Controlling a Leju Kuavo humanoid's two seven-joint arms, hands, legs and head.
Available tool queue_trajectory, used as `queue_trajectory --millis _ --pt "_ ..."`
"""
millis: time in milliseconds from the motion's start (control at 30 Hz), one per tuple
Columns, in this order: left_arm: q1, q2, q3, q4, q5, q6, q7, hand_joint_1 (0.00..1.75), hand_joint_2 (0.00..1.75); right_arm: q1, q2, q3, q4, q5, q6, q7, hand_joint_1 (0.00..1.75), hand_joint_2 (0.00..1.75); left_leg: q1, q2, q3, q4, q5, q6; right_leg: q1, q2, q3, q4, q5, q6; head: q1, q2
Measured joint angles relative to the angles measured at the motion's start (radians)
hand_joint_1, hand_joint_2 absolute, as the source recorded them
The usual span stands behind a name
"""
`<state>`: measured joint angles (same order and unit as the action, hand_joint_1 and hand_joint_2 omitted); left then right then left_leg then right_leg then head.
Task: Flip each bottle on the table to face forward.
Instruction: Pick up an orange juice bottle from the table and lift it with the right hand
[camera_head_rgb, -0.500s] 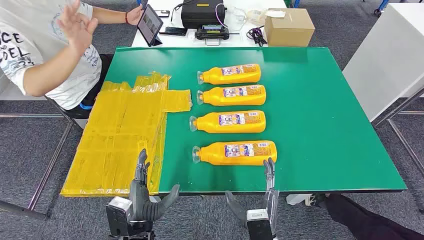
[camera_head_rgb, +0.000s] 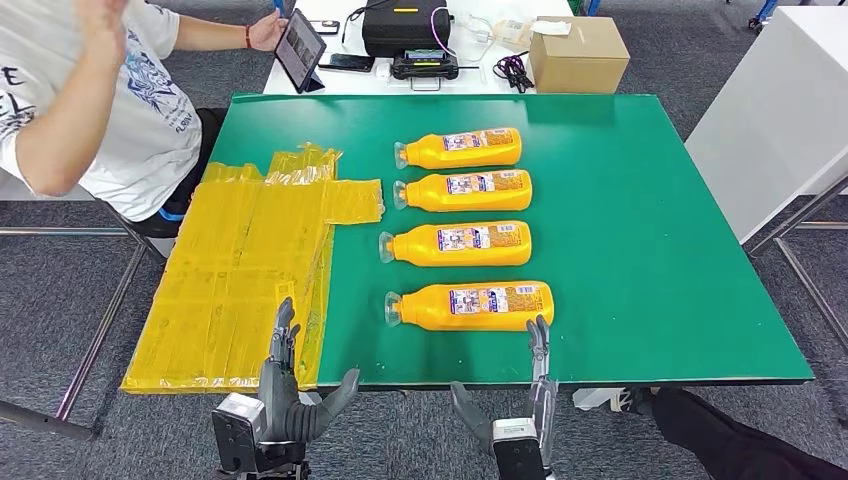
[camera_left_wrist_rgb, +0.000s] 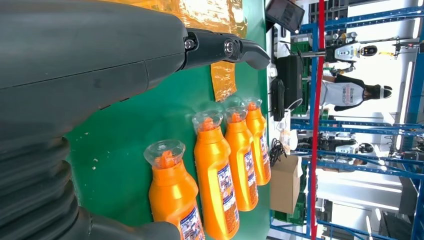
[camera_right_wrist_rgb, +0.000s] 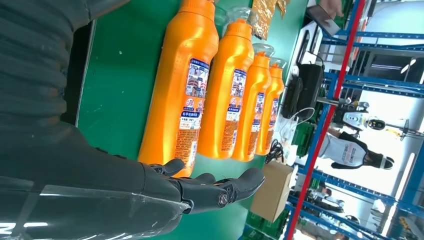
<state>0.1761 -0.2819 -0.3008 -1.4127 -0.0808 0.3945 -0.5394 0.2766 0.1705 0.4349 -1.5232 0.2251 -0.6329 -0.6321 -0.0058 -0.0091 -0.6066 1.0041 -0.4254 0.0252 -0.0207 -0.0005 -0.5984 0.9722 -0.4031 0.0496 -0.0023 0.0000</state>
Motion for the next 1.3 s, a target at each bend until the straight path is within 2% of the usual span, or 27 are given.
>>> queue_trajectory --millis 100,200,467,700,1000,1300 --pt "0.0 0.0 0.0 0.0 0.0 0.0 0.0 0.0 1.75 -0.001 0.0 0.0 0.001 0.011 0.0 0.014 0.0 1.75 0.0 0.0 0.0 0.0 0.0 0.0 0.0 0.0 0.0 0.0 0.0 0.0 0.0 0.0" --pt "0.0 0.0 0.0 0.0 0.0 -0.002 0.0 0.0 1.75 -0.003 -0.002 0.0 0.005 0.066 0.002 0.071 0.0 1.75 0.0 0.0 0.0 0.0 0.0 0.0 0.0 0.0 0.0 0.0 0.0 0.0 0.0 0.0" --pt "0.001 0.003 0.002 0.001 -0.016 -0.048 0.016 0.0 1.75 -0.016 -0.039 -0.052 -0.038 0.411 0.068 0.303 0.0 1.75 0.0 0.0 0.0 0.0 0.0 0.0 0.0 0.0 0.0 0.0 0.0 0.0 0.0 0.0" --pt "-0.002 0.003 0.004 0.013 -0.038 -0.104 0.025 0.0 1.75 -0.078 -0.083 -0.128 -0.069 0.581 0.153 0.44 0.0 1.75 0.0 0.0 0.0 0.0 0.0 0.0 0.0 0.0 0.0 0.0 0.0 0.0 0.0 0.0" --pt "-0.011 0.003 0.004 0.037 -0.048 -0.133 0.028 0.0 1.75 -0.135 -0.113 -0.165 -0.068 0.64 0.204 0.491 0.0 1.75 0.0 0.0 0.0 0.0 0.0 0.0 0.0 0.0 0.0 0.0 0.0 0.0 0.0 0.0" --pt "-0.027 0.003 0.005 0.055 -0.063 -0.16 0.035 0.0 1.75 -0.237 -0.121 -0.168 0.01 0.635 0.334 0.53 0.0 1.75 0.0 0.0 0.0 0.0 0.001 0.001 0.0 0.0 0.0 0.0 0.001 0.0 0.0 0.0"
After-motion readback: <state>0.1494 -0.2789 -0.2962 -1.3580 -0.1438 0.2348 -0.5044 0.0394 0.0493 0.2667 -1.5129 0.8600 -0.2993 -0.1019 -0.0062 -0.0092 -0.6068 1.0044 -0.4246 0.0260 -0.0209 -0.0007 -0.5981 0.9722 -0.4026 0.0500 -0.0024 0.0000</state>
